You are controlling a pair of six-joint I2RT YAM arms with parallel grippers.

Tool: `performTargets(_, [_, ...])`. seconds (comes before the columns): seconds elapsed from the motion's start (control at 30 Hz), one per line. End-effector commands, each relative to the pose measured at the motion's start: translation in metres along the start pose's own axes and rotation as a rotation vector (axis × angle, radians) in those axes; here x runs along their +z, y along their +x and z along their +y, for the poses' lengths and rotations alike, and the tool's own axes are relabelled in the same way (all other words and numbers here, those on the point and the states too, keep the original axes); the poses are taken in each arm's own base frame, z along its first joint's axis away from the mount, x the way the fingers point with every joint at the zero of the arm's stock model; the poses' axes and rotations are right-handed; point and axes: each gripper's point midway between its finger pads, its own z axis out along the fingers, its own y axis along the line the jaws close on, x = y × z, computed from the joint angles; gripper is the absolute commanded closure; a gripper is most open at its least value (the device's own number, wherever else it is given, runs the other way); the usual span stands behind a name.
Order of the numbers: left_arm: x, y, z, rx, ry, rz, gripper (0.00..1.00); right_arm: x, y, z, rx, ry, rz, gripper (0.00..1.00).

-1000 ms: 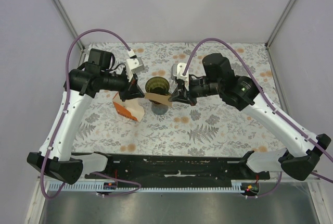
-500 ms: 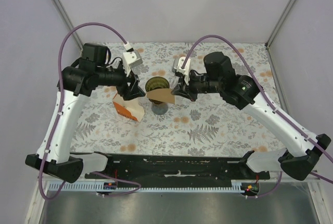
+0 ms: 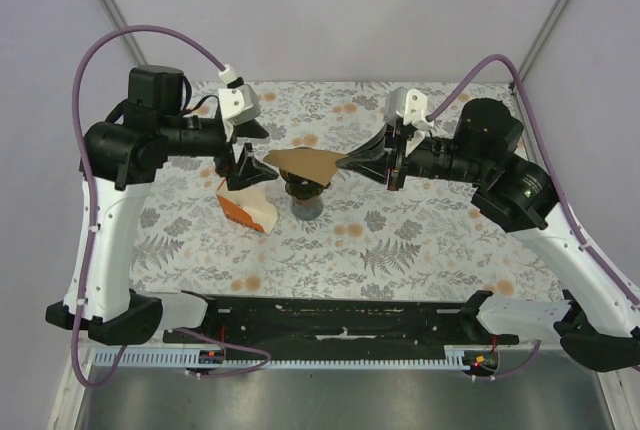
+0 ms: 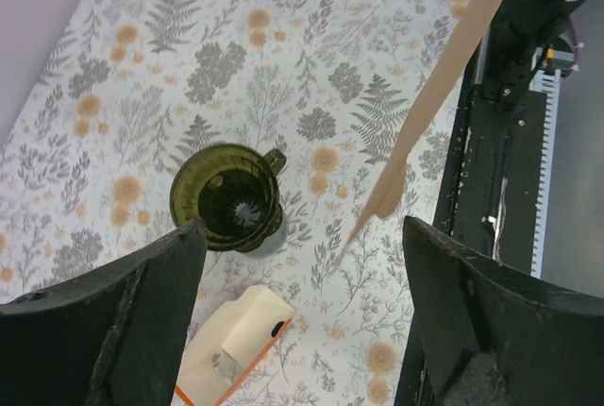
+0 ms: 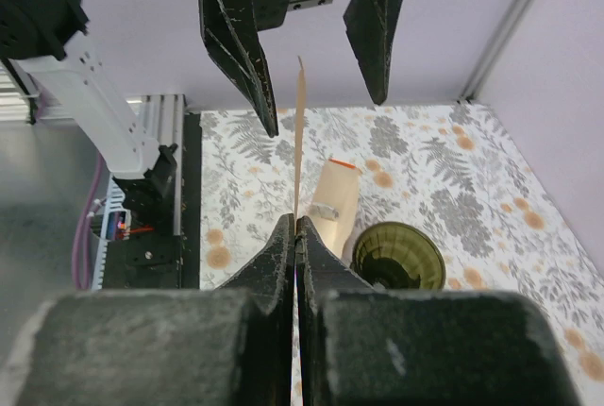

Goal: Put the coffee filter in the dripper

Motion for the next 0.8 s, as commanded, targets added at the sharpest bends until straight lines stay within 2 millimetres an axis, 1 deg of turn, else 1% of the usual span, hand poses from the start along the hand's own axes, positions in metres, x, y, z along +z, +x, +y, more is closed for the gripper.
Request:
performTargets(0.0, [-0.004,-0.026,-0.029,0.073,0.156,-0.114,0.1,0.003,-0.034,0.015,0.007,-0.099,-0.117,1.0])
performTargets(0.07, [-0.002,-0.029,-0.035,0.061,0.208,-0.143,0.11,0.007,-0.034,0.015,0.009,-0.111,-0.126,1.0])
performTargets(0.1, [-0.002,-0.03,-0.038,0.06,0.226,-0.152,0.13,0.007,-0.036,0.015,0.003,-0.111,-0.132,1.0])
performTargets(0.13, [-0.001,-0.027,-0.039,0.056,0.234,-0.148,0.21,0.008,-0.036,0.013,-0.003,-0.105,-0.132,1.0])
performTargets(0.17, [0.0,-0.024,-0.039,0.058,0.235,-0.138,0.31,0.008,-0.036,0.012,-0.007,-0.097,-0.132,1.0])
performTargets(0.2, [0.0,-0.021,-0.039,0.062,0.231,-0.127,0.46,0.008,-0.036,0.011,-0.016,-0.09,-0.132,1.0])
performTargets(0.27, [0.002,-0.013,-0.036,0.059,0.216,-0.101,0.86,0.008,-0.033,0.007,-0.025,-0.069,-0.126,1.0])
performTargets(0.3, [0.002,-0.011,-0.033,0.05,0.196,-0.088,0.98,0.008,-0.031,0.005,-0.026,-0.061,-0.123,1.0])
performTargets(0.37, [0.004,-0.013,-0.016,0.02,0.115,-0.07,0.98,0.011,-0.026,-0.004,-0.014,-0.019,-0.105,1.0])
performTargets(0.4, [0.003,-0.011,-0.004,0.006,0.044,-0.048,0.98,0.011,-0.026,-0.011,0.0,0.02,-0.097,0.98])
performTargets(0.5, [-0.003,-0.005,0.034,-0.018,-0.171,0.018,0.98,0.008,-0.023,-0.041,0.041,0.185,-0.076,0.48])
performTargets(0.53, [-0.009,0.0,0.05,-0.015,-0.262,0.051,0.98,0.005,-0.024,-0.046,0.051,0.218,-0.077,0.35])
performTargets(0.57, [-0.016,0.004,0.064,-0.001,-0.348,0.085,0.98,0.004,-0.025,-0.049,0.06,0.231,-0.078,0.25])
performTargets(0.6, [-0.023,0.007,0.077,0.022,-0.417,0.119,0.98,0.003,-0.026,-0.05,0.067,0.236,-0.081,0.18])
performTargets(0.63, [-0.032,0.01,0.089,0.054,-0.489,0.161,0.98,0.003,-0.027,-0.051,0.076,0.232,-0.081,0.14])
performTargets(0.7, [-0.05,0.01,0.108,0.14,-0.597,0.223,0.98,0.004,-0.032,-0.049,0.091,0.218,-0.085,0.08])
performTargets(0.73, [-0.059,0.005,0.115,0.201,-0.638,0.241,0.98,0.005,-0.035,-0.049,0.1,0.212,-0.086,0.06])
performTargets(0.77, [-0.067,-0.001,0.117,0.268,-0.656,0.251,0.98,0.006,-0.037,-0.047,0.103,0.196,-0.086,0.04])
